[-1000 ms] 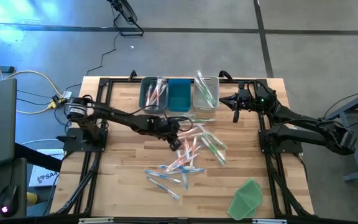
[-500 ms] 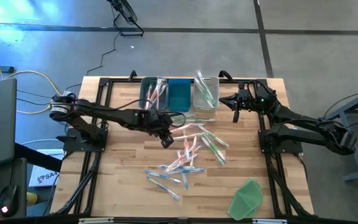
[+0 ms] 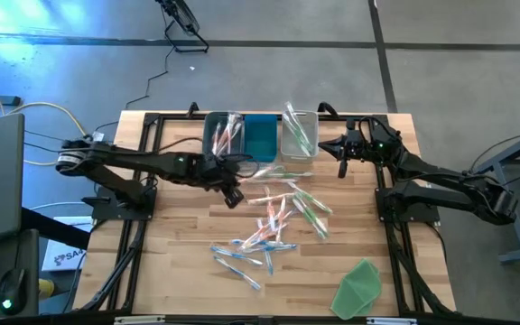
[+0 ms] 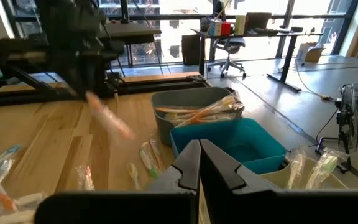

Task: Pick & Place Toothbrushes
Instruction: Put the orange toothbrush into the dark blue bin

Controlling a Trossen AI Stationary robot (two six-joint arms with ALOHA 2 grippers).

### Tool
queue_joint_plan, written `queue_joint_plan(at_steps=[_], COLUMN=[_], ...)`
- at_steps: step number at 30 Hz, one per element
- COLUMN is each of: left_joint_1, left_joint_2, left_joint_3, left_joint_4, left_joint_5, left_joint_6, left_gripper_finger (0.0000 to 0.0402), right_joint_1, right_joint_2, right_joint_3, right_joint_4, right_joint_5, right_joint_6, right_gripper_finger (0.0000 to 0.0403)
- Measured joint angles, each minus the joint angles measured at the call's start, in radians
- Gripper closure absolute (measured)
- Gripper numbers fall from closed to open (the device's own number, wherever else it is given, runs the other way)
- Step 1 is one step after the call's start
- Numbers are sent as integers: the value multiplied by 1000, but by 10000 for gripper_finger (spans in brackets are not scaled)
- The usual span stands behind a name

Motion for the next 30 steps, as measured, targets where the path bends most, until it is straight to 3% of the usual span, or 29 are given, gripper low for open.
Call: queue_joint_plan(at_steps=[10,16,30], left_joint_1=[0,0,0], left_joint_2=[-160,-189,-177], left_joint_3=[47,41,41], left_joint_4=[-72,-101,-115], left_joint_5=[-393,-595,-696], left_joint_6=[-11,-51,-146], left_gripper_finger=[382,382,382], right_joint_1=[0,0,0], right_joint_2=[0,0,0], right_joint_3=[0,0,0], right_joint_4=[-2,-1,-5], right_joint_5=[-3,-3,-4], right_joint_6=[1,2,4], right_gripper_finger=[400,400,400])
